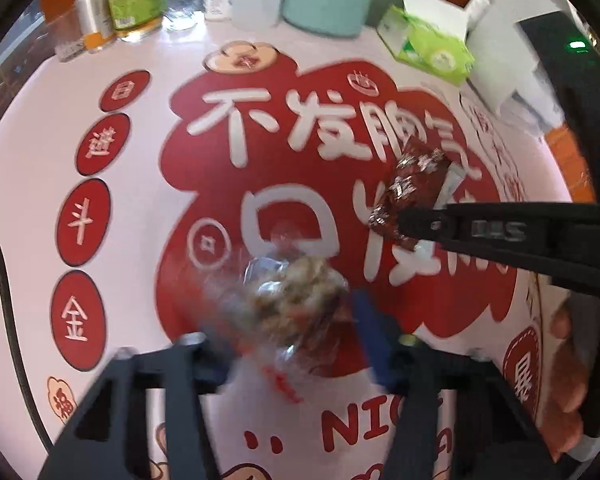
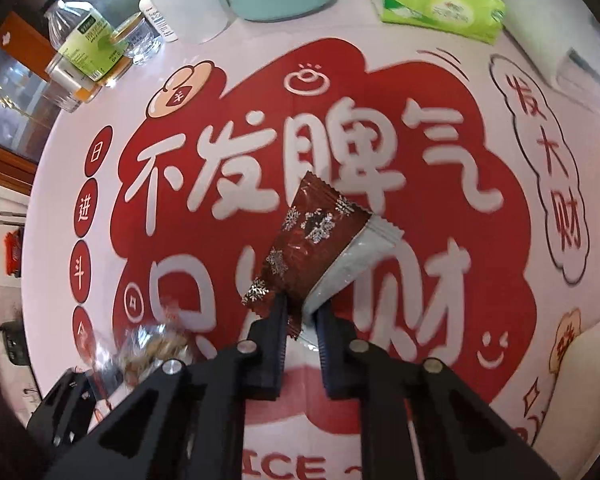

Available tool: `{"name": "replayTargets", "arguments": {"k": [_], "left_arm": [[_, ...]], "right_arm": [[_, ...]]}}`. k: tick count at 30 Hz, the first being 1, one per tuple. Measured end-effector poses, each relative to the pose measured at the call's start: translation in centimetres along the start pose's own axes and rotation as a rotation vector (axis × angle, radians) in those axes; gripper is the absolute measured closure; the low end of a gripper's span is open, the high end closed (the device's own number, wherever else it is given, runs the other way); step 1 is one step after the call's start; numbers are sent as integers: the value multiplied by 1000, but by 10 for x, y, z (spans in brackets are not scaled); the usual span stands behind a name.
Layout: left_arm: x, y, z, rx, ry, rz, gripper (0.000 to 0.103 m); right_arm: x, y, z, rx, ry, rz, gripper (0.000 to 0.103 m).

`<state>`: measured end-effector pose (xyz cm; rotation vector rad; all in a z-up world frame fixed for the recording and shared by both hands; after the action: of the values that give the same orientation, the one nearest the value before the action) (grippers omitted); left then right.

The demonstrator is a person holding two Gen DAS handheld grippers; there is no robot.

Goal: Organize snacks
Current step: 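Grasp the clear nut packet with the left tool while the right grasps the dark red packet, then carry the nut packet and dark red packet over the tray and release them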

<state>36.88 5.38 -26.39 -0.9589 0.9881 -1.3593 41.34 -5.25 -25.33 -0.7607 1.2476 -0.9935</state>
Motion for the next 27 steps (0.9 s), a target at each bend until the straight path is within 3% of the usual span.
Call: {"name": "replayTargets", "arguments": {"k": [9, 16, 21, 27], "left_arm": [[10, -28, -7, 117, 24, -3, 64], [31, -118, -21, 258, 91, -22, 64], [56, -183, -42, 337, 132, -41, 64], [103, -243, -74, 369, 163, -85, 63]], "right_arm": [[15, -41, -52, 40, 22, 95, 92], [4, -121, -94, 196, -35, 265, 92], [11, -180, -135, 295, -87, 276, 92], [28, -222, -184, 348, -118, 267, 92]]}}
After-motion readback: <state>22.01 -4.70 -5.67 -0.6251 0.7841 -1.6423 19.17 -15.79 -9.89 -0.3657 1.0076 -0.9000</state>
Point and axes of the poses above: each gripper's, at about its wrist camera, not at the fingertips, and y roughly the way its jaws point, x to its right, z to its top, the point moved 6 cm from there along y, roughly the way its jaws point, and after that the axes turned 13 degrees about z, right-handed, at the moved point
